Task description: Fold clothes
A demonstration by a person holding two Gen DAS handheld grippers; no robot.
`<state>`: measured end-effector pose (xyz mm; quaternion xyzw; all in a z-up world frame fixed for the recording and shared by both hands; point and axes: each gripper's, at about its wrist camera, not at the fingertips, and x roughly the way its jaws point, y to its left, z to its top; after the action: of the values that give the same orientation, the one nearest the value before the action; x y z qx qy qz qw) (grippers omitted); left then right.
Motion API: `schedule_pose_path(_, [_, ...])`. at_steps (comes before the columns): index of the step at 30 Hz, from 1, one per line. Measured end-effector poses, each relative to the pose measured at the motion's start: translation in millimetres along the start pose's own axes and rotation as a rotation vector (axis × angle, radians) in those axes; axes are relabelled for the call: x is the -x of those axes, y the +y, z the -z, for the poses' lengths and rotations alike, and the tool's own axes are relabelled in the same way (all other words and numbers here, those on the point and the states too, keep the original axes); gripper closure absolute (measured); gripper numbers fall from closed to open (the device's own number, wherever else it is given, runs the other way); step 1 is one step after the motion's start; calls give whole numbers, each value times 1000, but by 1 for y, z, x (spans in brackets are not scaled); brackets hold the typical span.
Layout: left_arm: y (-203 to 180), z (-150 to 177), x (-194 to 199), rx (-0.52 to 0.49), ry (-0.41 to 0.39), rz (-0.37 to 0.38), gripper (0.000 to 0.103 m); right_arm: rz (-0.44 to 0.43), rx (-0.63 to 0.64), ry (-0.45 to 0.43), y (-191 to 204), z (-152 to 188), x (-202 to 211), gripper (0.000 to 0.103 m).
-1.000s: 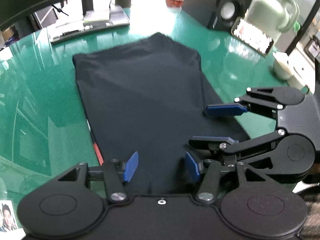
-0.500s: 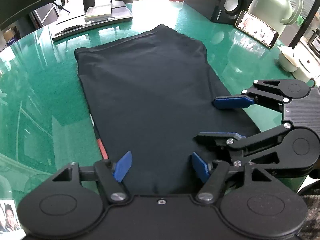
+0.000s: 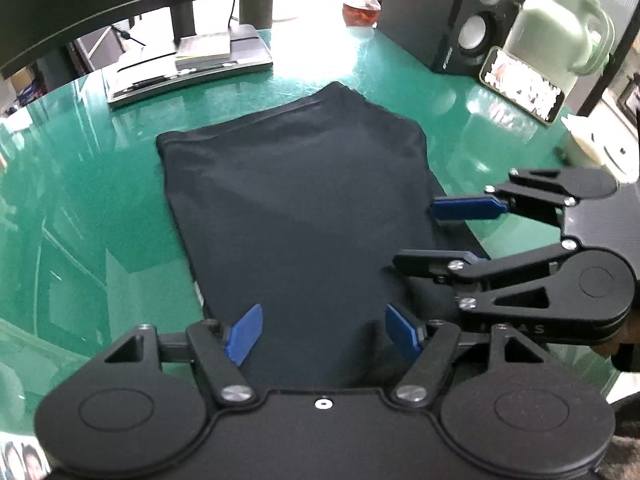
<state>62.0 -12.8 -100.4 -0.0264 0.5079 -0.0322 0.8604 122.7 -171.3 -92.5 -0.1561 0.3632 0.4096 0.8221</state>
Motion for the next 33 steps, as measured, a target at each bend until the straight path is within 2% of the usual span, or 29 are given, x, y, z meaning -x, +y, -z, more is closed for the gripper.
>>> schedule_pose_path(12, [-1,9,-5,-67,27,-9,33,-2,27,2,-1,14,1,46])
schedule_pose_path(17, [8,6,4,-23,8,3,34,-13,5,-1,-5,14,5,48])
schedule_pose_path(22, [25,-18,12,22,-85,0,34,3,-88,-75,-26,-6,8,48])
schedule_pose_path(26, [34,-45,-1,25,-117,-22,34,50,-93,-104,-41,-34,-6,52])
schedule_pose_path(33, [48,-74,-25,56,-131,-23,34,66,-59,-125,-51,-73,-44,58])
